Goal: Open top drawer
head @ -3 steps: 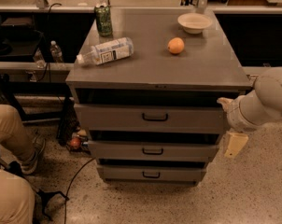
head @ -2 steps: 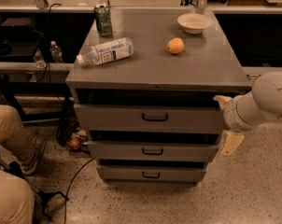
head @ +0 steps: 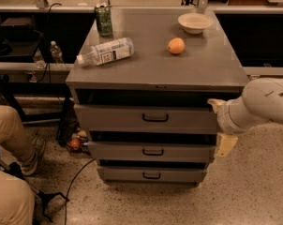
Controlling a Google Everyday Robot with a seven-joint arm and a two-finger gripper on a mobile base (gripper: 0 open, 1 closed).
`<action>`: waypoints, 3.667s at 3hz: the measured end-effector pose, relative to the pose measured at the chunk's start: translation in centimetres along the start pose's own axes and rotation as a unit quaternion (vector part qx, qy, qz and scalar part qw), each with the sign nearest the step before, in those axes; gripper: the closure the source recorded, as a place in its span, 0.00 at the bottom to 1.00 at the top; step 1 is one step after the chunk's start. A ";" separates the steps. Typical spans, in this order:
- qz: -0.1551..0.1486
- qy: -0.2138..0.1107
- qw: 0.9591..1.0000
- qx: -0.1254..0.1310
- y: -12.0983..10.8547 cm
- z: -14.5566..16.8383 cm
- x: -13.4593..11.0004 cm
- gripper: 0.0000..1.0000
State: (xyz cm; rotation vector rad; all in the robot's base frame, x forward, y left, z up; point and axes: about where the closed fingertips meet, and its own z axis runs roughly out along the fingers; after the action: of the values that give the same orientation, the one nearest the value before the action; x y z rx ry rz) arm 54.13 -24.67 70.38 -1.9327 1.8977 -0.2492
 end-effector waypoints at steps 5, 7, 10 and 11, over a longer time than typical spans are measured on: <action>-0.055 -0.006 0.998 0.038 -3.5 9.6 -2.6 0.22; -0.037 -0.031 0.999 0.019 -0.9 6.7 -1.8 0.69; -0.027 -0.028 0.999 0.004 1.1 5.2 -0.9 1.00; -0.029 -0.029 0.999 0.001 2.6 4.2 -0.8 1.00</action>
Offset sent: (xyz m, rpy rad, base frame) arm 0.0589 0.0280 -0.0628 -0.0684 -0.0900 0.0693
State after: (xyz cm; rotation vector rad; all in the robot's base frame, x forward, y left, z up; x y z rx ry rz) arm 53.44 -23.14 65.70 -1.9748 1.8048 -0.2087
